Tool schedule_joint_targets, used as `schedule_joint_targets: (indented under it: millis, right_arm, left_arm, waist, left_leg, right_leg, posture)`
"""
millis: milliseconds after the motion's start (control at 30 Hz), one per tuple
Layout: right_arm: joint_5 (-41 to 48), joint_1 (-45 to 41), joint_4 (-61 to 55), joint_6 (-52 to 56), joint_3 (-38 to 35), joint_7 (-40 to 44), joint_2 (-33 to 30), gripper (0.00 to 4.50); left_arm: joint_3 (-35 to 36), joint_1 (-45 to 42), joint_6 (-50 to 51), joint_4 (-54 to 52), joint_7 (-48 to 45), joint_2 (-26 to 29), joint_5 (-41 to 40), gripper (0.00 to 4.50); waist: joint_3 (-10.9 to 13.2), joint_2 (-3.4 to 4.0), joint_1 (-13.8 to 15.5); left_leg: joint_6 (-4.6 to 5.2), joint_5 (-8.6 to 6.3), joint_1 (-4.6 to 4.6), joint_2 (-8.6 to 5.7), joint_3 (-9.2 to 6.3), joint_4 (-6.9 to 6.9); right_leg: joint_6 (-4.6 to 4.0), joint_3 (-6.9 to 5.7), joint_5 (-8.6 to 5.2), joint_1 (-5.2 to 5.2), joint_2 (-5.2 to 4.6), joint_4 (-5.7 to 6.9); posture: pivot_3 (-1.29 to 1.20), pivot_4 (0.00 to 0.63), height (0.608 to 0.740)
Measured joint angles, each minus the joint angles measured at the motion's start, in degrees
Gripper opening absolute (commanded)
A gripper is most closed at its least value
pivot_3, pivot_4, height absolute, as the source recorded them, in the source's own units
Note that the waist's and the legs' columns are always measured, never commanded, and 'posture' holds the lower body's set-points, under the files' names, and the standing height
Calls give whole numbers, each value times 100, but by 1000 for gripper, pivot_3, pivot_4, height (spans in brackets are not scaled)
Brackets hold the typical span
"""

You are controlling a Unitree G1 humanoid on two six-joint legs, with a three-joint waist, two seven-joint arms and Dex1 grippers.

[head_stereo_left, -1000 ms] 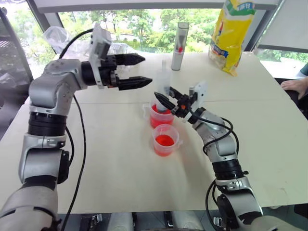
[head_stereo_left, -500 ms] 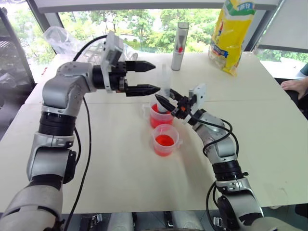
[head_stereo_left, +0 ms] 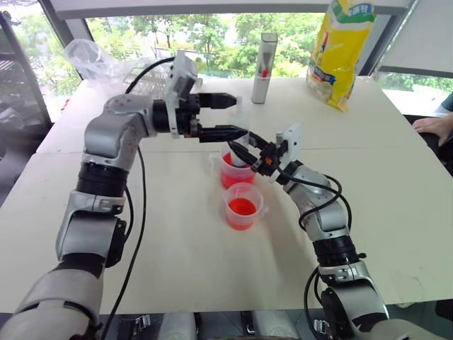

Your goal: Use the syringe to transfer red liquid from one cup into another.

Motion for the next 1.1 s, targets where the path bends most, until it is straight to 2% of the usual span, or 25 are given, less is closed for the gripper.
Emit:
schedule_joint_targets:
  millis: [167,233,1100]
  right_arm:
    - [-1,23,-47,14,36,19,-52,1394]
    - [-1,44,-69,23,62,25,-58,1394]
    - [127,114,-371,384,-36,-66,-137,1394]
  left_arm:
    - [18,-18,1,75,81,-125,26,823]
    - [29,-19,1,110,117,-135,42,48]
    - [77,-496,-3,766,119,-369,108,48]
  waist:
    - [0,0,-3]
    - [0,0,-1]
    - [0,0,2]
  left_leg:
    - [0,0,1,0,-1,-1]
    - [0,0,0,0,0,-1]
    - [0,0,-1,-1,0,0]
  right_leg:
    - [0,1,0,0,1,0]
    - [0,1,0,0,1,0]
    - [0,0,0,0,1,-1]
  posture:
    - [0,150,740]
    - [0,150,740]
    - [0,150,740]
